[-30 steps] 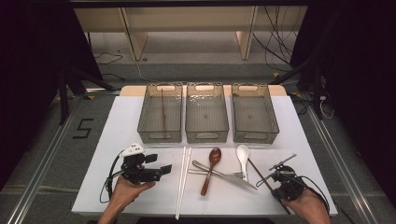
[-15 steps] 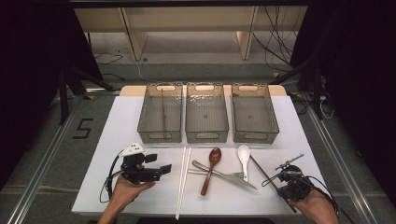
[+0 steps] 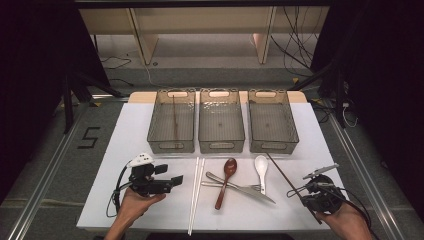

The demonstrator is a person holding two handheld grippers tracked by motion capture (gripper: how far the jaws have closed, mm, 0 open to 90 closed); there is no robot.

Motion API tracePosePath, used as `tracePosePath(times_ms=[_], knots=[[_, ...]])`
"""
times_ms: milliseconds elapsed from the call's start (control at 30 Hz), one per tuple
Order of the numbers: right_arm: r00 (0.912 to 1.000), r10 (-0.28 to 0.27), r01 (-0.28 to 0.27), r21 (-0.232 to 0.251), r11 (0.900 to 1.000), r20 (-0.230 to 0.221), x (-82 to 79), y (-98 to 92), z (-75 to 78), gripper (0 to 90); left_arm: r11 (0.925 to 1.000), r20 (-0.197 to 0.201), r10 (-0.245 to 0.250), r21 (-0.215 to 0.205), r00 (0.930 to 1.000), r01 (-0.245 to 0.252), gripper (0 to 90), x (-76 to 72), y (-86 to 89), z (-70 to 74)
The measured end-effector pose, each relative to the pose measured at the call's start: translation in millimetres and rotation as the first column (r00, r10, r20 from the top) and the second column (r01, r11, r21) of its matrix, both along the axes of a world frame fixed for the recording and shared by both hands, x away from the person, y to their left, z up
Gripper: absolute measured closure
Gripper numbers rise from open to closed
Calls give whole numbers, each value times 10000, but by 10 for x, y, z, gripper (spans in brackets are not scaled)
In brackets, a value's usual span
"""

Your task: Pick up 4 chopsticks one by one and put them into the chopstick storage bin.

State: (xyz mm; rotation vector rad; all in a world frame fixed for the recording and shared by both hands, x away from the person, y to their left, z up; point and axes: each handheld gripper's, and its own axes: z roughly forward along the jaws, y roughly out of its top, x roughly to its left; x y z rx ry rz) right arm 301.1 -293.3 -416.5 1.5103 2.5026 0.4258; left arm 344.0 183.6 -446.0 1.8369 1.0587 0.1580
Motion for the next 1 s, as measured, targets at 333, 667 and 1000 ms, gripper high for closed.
tracePosePath(times_ms=[333,667,1000], knots=[[9863,856,-1030,1210,9873,1412,26,365,121,854,9997,-130,12,-258,9999,-16,188,-3,-32,29],[9652,1679,-2006,1558,9672,2006,150,851,117,854,9963,-651,-103,-855,9978,47,188,-11,-170,61],[9430,2098,-2587,1727,9504,2585,152,1145,145,853,9861,-1233,-263,-1660,9920,55,188,28,-380,109]])
